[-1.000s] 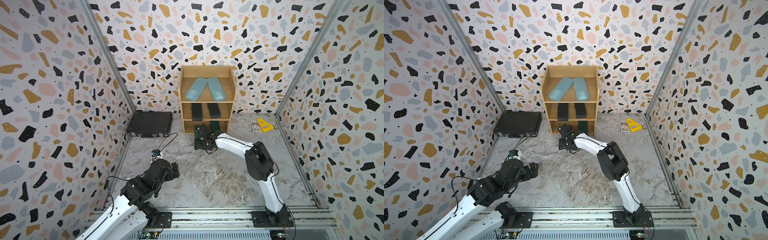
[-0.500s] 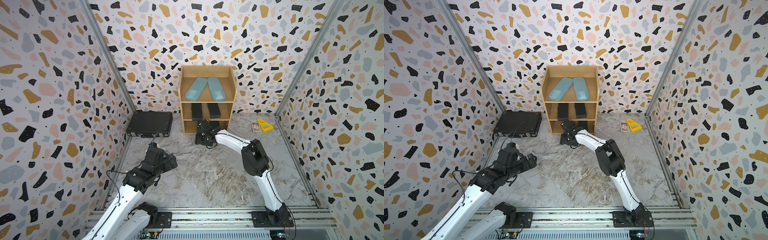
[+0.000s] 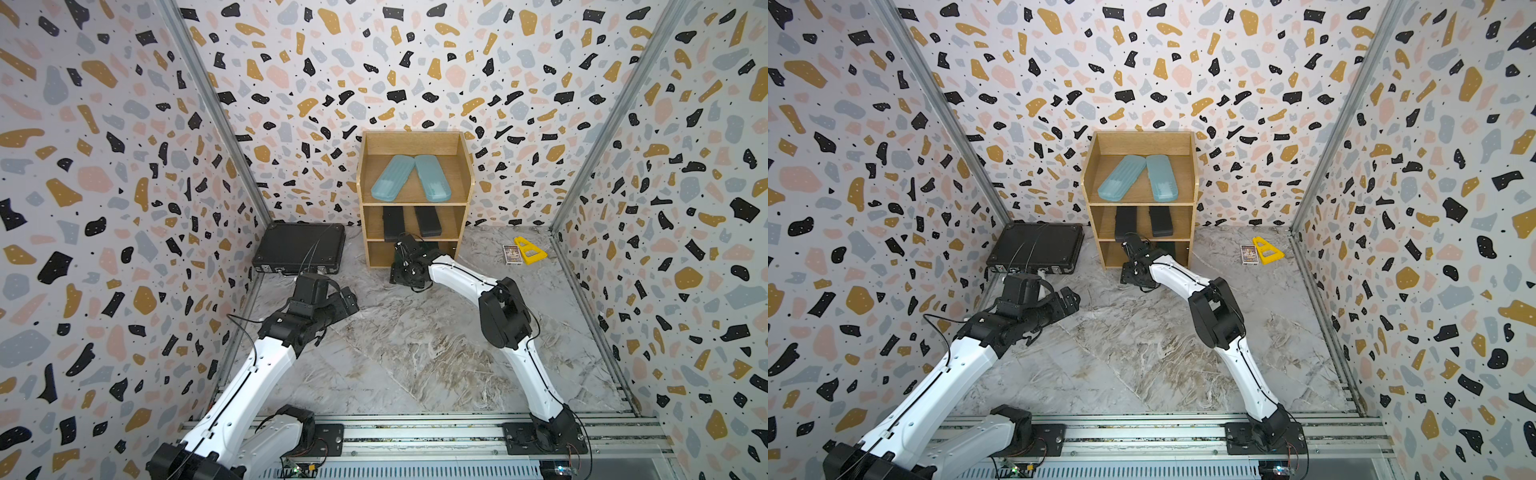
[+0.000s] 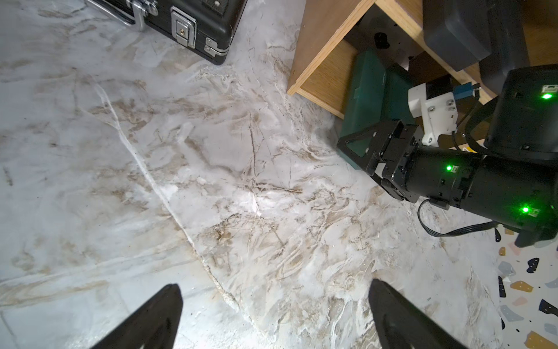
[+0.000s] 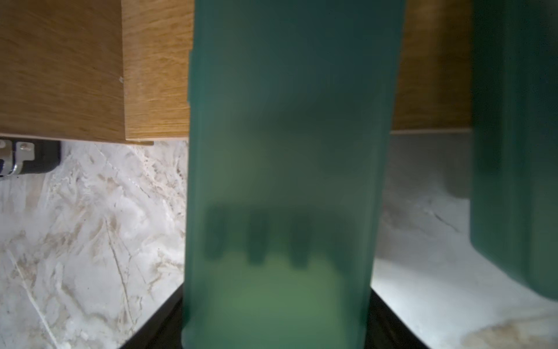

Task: Place the pencil cases on the shelf according to color
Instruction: Place the pencil case on the shelf.

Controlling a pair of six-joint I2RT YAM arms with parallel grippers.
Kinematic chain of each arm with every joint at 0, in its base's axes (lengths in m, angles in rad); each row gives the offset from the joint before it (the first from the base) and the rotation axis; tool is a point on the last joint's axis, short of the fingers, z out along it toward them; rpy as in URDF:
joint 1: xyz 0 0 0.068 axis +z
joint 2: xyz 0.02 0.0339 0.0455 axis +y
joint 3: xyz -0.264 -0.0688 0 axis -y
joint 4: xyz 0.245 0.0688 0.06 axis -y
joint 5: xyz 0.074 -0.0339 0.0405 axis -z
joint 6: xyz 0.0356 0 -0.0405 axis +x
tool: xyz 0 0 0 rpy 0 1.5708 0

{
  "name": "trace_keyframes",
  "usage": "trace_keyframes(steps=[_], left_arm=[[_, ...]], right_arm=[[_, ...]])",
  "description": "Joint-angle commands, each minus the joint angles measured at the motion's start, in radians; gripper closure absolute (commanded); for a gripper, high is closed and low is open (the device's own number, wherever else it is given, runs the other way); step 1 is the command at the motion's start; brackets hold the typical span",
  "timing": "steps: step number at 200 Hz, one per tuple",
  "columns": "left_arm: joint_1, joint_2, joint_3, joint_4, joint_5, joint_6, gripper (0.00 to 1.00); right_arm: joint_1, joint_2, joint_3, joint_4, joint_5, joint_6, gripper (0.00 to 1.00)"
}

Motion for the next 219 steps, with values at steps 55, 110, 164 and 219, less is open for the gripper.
trace_keyframes(steps=[55, 110, 164, 219], left_arm=[[0.029, 0.017, -0.011, 0.074, 0.049, 0.029, 0.00], [0.033, 0.020, -0.048, 0.104, 0.067, 0.028, 0.00], [0.039, 0.017, -0.062, 0.120, 0.076, 0.024, 0.00], [0.045, 0.015, -0.060, 0.123, 0.077, 0.025, 0.00]], right_arm=[[-0.024, 0.009, 0.078, -0.069, 0.017, -0.028, 0.54], [-0.041, 0.014, 0.090, -0.064, 0.012, -0.027, 0.38], [-0.051, 0.003, 0.089, -0.046, 0.000, -0.027, 0.31], [-0.058, -0.002, 0.078, -0.033, 0.017, -0.030, 0.20]])
